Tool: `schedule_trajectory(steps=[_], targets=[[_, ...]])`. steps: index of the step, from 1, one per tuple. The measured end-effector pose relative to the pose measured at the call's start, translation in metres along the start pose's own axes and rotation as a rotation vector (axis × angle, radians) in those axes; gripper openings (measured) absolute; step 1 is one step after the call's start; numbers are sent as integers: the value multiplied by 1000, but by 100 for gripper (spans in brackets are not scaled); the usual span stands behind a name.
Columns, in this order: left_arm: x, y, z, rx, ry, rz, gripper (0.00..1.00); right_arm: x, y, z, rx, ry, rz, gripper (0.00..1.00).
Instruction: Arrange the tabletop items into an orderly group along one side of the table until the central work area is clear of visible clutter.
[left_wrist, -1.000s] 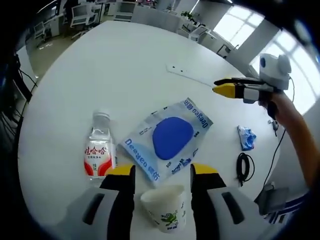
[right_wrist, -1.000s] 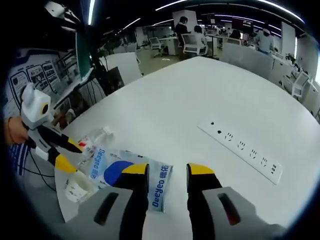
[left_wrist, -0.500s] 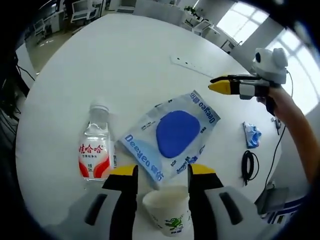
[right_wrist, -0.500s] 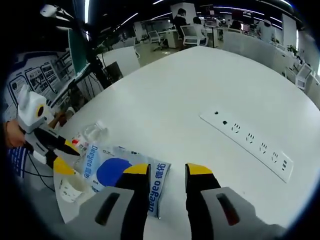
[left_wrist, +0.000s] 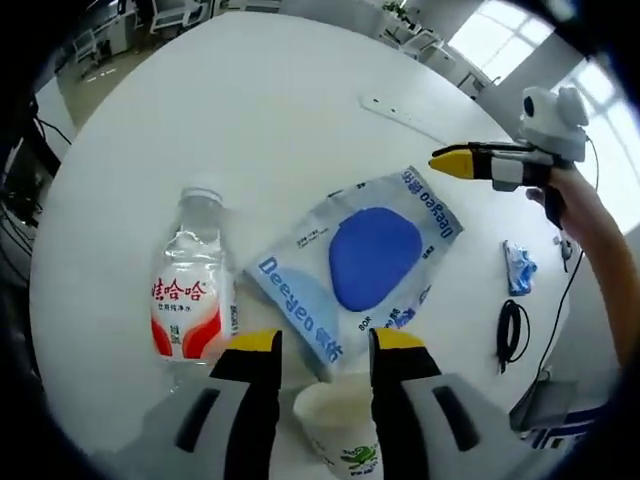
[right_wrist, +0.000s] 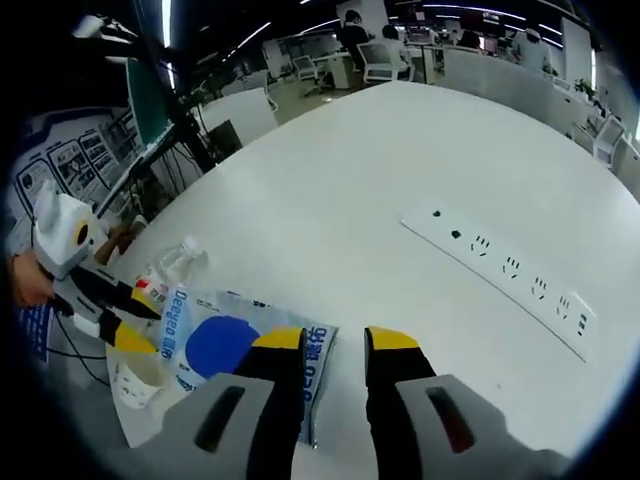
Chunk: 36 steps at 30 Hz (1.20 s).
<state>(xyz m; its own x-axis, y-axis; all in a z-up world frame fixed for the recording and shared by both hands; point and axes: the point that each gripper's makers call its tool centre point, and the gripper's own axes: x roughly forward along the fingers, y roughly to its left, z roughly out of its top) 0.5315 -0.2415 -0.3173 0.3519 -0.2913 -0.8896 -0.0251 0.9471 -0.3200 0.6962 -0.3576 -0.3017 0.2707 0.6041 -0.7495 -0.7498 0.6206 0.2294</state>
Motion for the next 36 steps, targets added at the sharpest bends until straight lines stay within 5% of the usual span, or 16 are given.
schedule_trajectory(steps=[36], targets=[[21, 6, -11, 10, 50, 19, 17, 26, 3, -22, 135, 54, 49, 3]])
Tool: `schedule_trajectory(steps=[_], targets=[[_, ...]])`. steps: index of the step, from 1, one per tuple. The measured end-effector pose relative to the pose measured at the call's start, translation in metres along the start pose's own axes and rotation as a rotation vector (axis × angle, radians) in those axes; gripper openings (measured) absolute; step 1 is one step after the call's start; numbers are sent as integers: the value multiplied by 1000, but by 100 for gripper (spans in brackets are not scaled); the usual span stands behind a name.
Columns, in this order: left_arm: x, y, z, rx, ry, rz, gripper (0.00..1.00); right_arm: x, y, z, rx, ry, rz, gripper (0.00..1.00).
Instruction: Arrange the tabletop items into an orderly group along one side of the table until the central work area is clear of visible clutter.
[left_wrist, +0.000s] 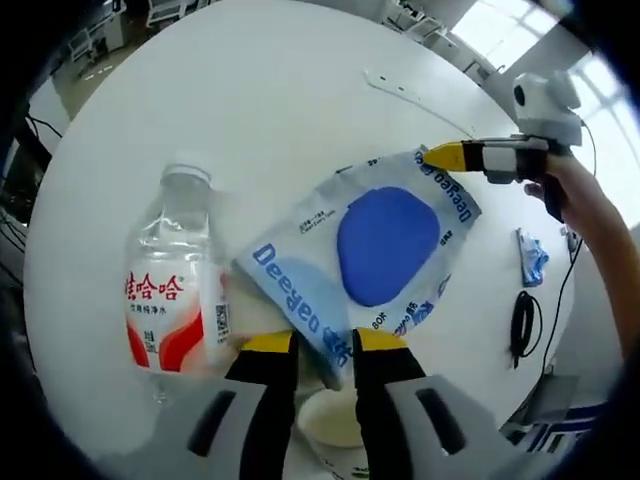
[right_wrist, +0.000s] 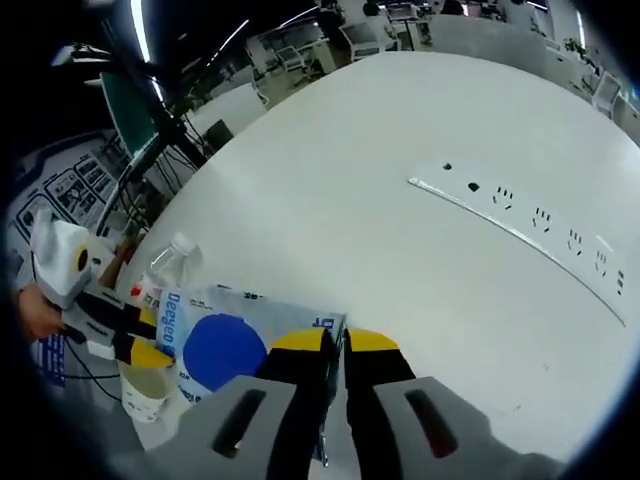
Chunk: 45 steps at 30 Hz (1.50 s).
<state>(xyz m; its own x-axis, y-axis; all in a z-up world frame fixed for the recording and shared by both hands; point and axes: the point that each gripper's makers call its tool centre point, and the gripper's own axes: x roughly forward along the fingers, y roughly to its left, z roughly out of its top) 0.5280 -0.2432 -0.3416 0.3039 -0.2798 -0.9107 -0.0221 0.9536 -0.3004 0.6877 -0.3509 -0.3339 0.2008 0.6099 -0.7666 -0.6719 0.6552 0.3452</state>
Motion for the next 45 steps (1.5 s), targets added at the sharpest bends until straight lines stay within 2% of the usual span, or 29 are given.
schedule_trajectory(steps=[3, 8, 18, 28, 35, 45], targets=[[1, 2, -3, 9, 9, 12, 10, 0, 0, 0, 4, -2, 0, 2], [2, 1, -2, 3, 8, 8, 4, 0, -1, -1, 17, 1, 1, 1], [0, -3, -1, -5, 9, -16, 0, -7, 0, -2, 21, -6, 2, 0], [-6, -10, 4, -7, -6, -39, 0, -16, -2, -5, 33, -15, -7, 0], [-13, -18, 11, -8, -23, -61, 0, -30, -4, -1, 39, -40, -19, 0], [-26, -34, 23, 15, -59, -103, 0, -70, -4, 4, 47, -82, -46, 0]])
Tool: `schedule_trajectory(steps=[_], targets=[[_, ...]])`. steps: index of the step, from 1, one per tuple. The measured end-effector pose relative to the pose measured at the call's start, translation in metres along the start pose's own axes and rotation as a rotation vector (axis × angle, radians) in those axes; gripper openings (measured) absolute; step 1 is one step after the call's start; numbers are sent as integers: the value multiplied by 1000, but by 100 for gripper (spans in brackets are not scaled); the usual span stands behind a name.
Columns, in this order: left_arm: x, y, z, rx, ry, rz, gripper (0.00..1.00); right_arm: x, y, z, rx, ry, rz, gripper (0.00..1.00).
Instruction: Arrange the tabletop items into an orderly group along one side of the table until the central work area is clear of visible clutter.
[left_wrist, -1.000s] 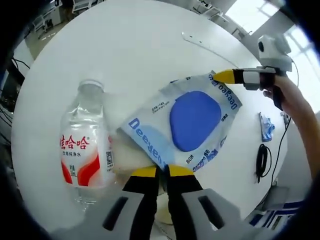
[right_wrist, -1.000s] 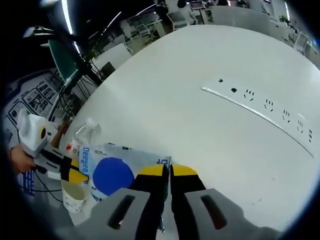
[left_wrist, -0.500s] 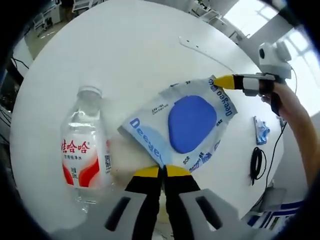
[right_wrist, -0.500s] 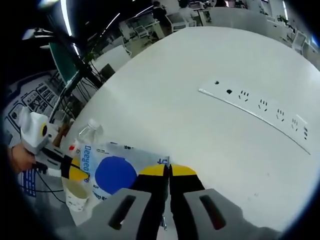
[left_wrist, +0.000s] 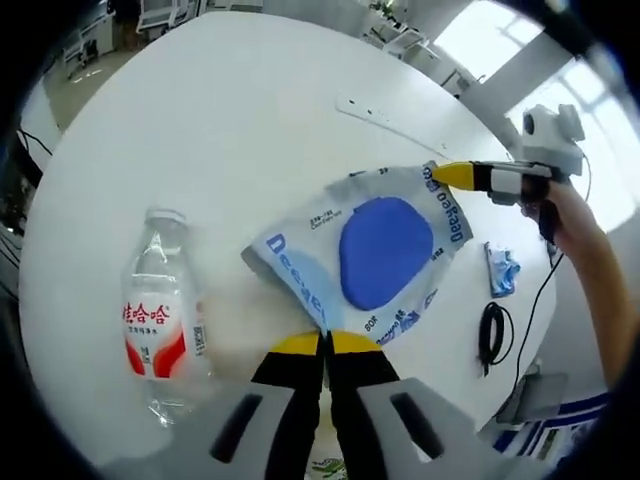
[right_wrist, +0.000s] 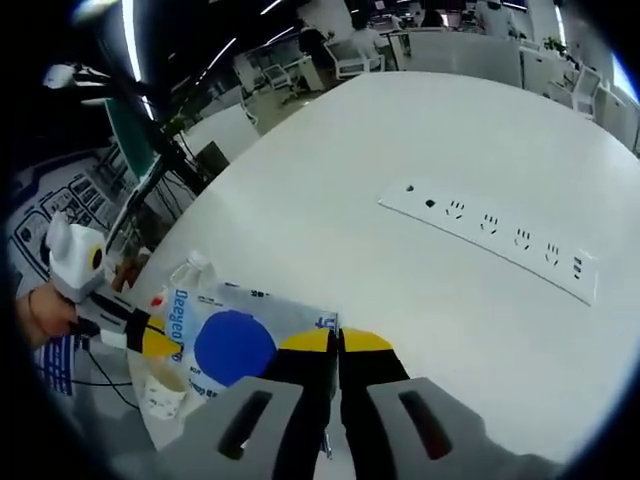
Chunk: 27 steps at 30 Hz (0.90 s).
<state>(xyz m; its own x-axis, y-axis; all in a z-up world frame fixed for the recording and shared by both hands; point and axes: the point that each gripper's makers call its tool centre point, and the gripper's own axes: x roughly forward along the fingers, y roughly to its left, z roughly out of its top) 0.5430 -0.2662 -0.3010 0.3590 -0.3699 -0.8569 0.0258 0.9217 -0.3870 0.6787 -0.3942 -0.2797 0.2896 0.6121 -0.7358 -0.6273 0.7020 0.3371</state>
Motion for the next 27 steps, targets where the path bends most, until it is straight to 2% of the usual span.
schedule_trajectory(steps=[8, 15, 27], targets=[[-11, -21, 19, 53, -30, -27, 0, -37, -7, 7, 24, -54, -34, 0], [-14, -44, 32, 106, -44, -65, 0, -71, -17, 6, 45, -83, -74, 0], [-9, -84, 42, 206, -21, -124, 0, -115, -42, -13, 104, -111, -142, 0]])
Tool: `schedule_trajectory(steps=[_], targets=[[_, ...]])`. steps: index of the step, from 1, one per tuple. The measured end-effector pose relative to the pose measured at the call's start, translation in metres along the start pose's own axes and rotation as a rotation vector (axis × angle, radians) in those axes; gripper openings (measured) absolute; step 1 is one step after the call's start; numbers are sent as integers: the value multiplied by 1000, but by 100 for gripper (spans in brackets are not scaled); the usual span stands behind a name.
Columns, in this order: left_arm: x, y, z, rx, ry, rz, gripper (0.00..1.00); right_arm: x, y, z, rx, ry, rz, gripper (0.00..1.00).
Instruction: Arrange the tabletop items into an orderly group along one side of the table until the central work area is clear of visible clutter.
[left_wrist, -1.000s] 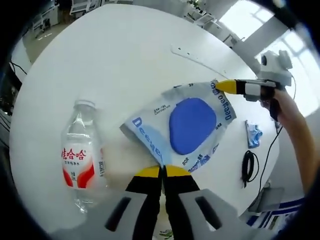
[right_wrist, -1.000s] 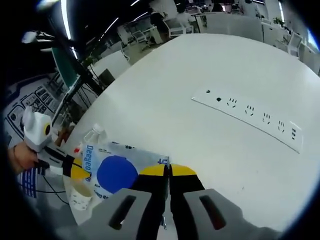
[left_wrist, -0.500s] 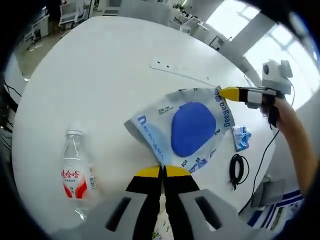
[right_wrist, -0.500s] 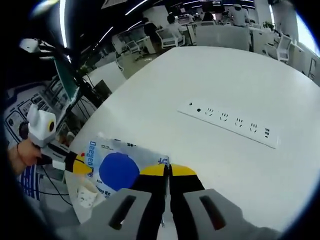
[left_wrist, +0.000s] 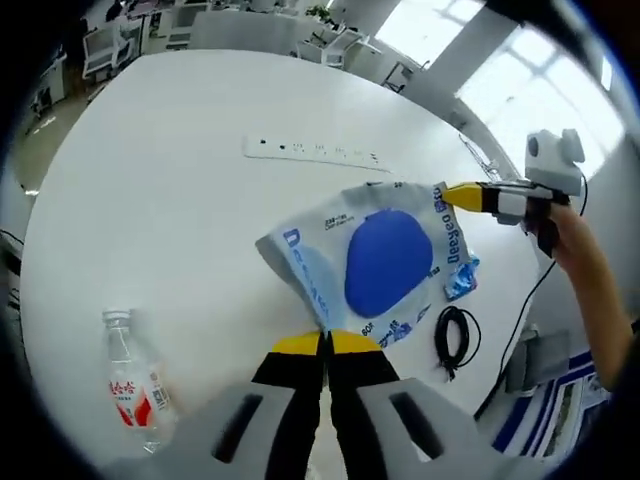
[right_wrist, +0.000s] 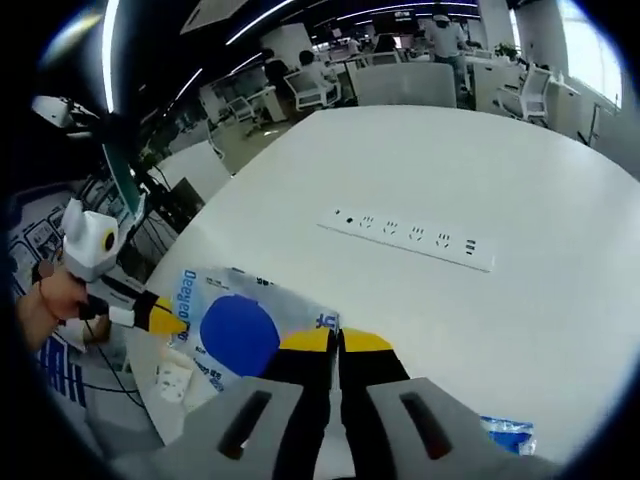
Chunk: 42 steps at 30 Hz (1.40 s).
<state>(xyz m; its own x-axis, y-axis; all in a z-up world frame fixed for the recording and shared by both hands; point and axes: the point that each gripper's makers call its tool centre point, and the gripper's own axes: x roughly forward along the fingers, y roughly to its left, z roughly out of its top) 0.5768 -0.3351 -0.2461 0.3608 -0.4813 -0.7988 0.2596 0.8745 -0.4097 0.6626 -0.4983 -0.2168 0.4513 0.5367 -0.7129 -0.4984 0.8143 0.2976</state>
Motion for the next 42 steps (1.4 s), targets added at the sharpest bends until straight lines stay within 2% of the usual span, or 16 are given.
schedule_trajectory(steps=[10, 18, 30, 42], targets=[[19, -22, -1, 76, 74, -51, 0, -20, -26, -30, 45, 34, -52, 0], [34, -30, -6, 95, 119, -72, 0, -24, -32, -50, 71, 70, -78, 0], [57, -31, -16, 111, 184, -84, 0, -15, -46, -83, 77, 148, -120, 0], [78, -28, -25, 89, 231, -101, 0, 3, -65, -100, 61, 214, -159, 0]])
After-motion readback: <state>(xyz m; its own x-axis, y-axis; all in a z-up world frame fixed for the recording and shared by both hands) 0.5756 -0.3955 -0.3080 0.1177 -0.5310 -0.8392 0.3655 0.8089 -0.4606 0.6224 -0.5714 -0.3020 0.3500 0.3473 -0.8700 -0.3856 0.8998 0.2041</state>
